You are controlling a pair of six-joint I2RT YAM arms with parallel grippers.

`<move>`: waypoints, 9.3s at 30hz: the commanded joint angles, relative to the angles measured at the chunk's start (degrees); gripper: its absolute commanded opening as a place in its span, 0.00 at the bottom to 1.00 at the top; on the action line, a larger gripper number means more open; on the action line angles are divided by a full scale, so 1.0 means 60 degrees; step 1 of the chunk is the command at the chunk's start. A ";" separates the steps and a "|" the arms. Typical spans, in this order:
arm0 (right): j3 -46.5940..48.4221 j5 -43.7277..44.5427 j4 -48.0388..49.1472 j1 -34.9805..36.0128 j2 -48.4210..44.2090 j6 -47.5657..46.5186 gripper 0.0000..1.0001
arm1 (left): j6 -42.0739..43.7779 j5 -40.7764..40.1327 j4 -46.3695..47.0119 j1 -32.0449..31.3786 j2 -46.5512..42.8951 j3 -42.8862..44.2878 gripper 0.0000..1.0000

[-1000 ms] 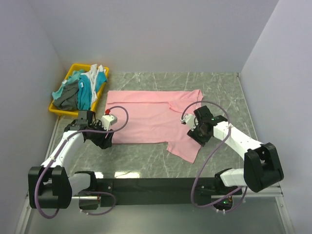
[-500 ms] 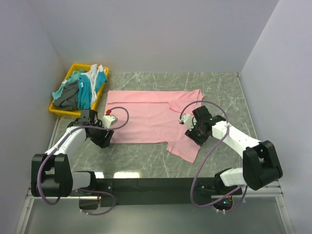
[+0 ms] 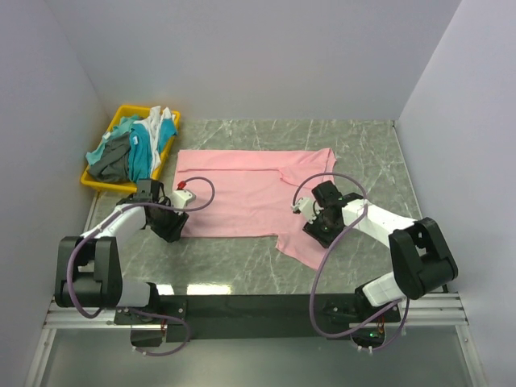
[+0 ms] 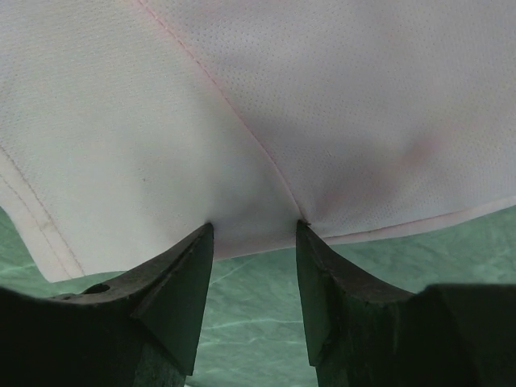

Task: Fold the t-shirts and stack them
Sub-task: Fold the tshirt

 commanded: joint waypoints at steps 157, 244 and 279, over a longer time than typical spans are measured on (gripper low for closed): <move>0.5496 -0.1606 -0.1436 -0.2288 0.4470 0.5273 0.24 | -0.1803 0.0391 -0.0655 0.0503 0.2074 0.5097 0.61; 1.0975 -0.1972 -0.1480 -0.3533 0.7766 0.6195 0.21 | -0.2653 0.0244 -0.0143 0.0488 0.3407 0.5449 0.61; 1.1925 0.0561 -0.1612 -0.3665 0.8600 0.5624 0.00 | -0.2638 0.0215 -0.0187 0.0459 0.4079 0.6574 0.59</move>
